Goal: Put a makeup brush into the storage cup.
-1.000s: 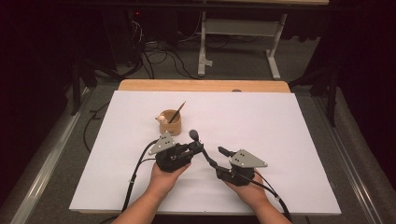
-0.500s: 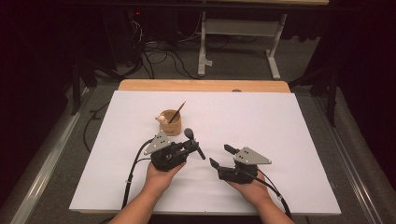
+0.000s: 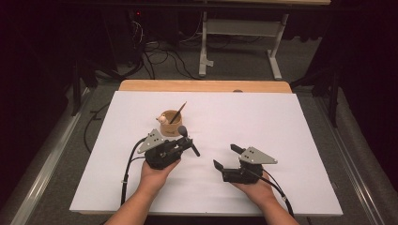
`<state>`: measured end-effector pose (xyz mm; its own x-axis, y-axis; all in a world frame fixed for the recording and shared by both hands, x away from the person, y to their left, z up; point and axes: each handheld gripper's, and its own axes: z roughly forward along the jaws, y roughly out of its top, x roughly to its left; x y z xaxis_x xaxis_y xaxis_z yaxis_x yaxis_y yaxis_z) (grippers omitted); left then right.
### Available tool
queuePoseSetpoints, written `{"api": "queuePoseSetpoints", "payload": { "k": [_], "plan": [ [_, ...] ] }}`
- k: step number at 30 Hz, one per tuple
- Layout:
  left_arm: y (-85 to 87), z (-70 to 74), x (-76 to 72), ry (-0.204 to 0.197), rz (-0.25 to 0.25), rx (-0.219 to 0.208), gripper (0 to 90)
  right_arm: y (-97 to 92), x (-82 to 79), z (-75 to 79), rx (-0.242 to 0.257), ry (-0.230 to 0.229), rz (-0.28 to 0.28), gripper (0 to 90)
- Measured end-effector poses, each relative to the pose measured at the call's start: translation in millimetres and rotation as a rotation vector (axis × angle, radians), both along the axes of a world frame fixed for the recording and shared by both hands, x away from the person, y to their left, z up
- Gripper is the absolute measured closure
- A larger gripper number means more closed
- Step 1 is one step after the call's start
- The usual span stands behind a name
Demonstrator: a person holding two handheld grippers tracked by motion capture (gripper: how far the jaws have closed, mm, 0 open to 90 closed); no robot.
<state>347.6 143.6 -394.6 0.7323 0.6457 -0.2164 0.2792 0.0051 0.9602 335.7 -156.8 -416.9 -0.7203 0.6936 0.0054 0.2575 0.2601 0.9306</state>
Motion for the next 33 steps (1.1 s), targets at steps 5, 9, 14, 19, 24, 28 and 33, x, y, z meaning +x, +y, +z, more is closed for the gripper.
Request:
{"api": "queuePoseSetpoints", "payload": {
  "k": [5,9,14,19,24,28,33],
  "plan": [
    [4.2,0.7,0.6,-0.003,0.016,0.007,76.5,-2.6,1.6,-0.2,-0.007,-0.007,-0.001,13.1],
    [4.8,0.9,0.2,-0.007,0.019,0.014,76.5,-5.8,2.3,-0.7,-0.008,0.008,-0.031,7.4],
    [7.0,1.7,0.3,-0.01,0.027,0.014,76.5,-9.3,2.9,-0.5,-0.006,0.001,-0.037,5.1],
    [11.7,2.9,0.9,-0.012,0.041,0.008,76.5,-9.8,3.6,-0.9,-0.005,0.002,-0.037,2.7],
    [16.2,4.0,1.5,-0.014,0.053,0.002,76.5,-11.7,2.8,-1.9,-0.01,0.01,-0.03,1.2],
    [18.3,4.4,1.9,-0.015,0.062,0.0,76.5,-14.9,2.0,-2.3,0.0,0.012,-0.036,1.1],
    [21.3,5.5,1.9,-0.018,0.072,-0.004,76.5,-18.5,2.1,-2.0,0.0,0.015,-0.041,1.1]
  ]
}}
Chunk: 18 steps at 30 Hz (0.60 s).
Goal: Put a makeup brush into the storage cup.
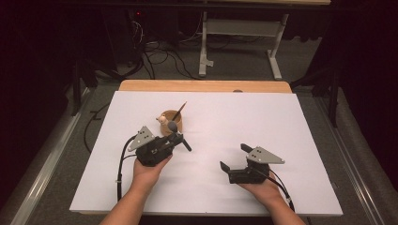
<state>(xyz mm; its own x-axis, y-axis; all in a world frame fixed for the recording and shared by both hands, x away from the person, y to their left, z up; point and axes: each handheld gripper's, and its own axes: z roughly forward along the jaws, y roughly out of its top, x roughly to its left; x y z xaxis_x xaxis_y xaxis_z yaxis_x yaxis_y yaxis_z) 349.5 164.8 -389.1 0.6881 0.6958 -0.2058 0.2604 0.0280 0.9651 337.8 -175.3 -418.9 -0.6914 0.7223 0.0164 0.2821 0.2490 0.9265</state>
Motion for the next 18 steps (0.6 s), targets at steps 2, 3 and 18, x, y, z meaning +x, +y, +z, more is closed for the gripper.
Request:
{"api": "queuePoseSetpoints", "payload": {
  "k": [2,3,18],
  "plan": [
    [2.2,0.6,0.4,-0.002,0.008,-0.003,76.5,-0.7,-1.1,-0.2,0.002,0.008,-0.002,1.1],
    [3.1,0.8,0.5,-0.002,0.011,-0.003,76.5,-1.8,-1.1,-0.6,0.002,-0.004,0.001,1.2],
    [20.1,5.0,1.8,-0.016,0.075,-0.007,76.5,-5.5,-3.1,-0.5,0.017,-0.017,-0.01,1.1]
  ]
}}
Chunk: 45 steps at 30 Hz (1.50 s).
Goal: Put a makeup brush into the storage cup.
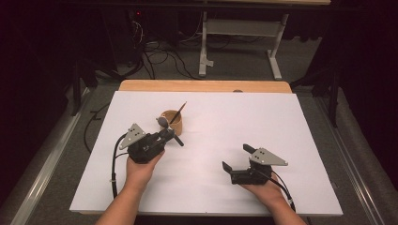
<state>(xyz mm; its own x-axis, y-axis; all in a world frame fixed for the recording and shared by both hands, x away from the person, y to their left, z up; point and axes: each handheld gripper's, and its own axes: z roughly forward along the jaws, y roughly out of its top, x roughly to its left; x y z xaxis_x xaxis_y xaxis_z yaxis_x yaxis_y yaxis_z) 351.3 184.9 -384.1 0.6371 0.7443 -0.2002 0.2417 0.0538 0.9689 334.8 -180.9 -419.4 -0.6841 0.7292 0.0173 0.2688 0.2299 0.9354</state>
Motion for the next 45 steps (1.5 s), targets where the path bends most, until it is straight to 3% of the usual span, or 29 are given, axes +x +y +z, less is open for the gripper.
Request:
{"api": "queuePoseSetpoints", "payload": {
  "k": [26,37,45],
  "plan": [
    [34.7,1.8,2.9,0.005,0.114,-0.029,76.5,-1.5,0.1,-1.7,-0.015,-0.027,-0.002,1.1],
    [34.2,0.1,3.3,0.009,0.127,-0.01,76.5,-1.0,-0.3,-1.7,-0.012,-0.023,-0.003,1.1],
    [36.0,3.6,3.7,0.001,0.14,-0.021,76.6,-0.3,0.3,-3.0,-0.02,-0.016,-0.001,1.1]
  ]
}}
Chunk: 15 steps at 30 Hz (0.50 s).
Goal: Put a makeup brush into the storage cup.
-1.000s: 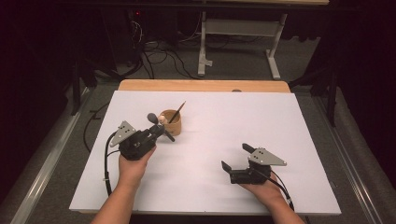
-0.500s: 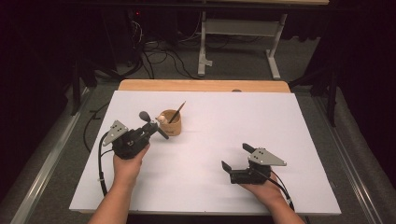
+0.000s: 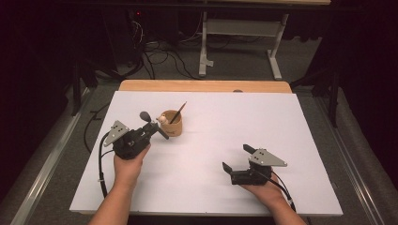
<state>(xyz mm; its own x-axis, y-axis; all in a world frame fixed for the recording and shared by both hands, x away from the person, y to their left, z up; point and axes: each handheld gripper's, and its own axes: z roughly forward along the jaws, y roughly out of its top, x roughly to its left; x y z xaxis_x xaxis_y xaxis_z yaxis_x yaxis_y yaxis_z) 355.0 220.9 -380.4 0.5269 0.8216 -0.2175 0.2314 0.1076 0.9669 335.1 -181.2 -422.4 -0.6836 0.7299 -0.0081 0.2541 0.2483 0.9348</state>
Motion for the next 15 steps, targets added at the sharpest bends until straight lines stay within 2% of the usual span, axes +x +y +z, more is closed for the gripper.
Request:
{"api": "queuePoseSetpoints", "payload": {
  "k": [15],
  "plan": [
    [-7.4,19.2,7.2,-0.025,0.018,-0.004,76.6,-1.7,0.9,0.7,0.0,-0.003,0.001,1.2]
  ]
}}
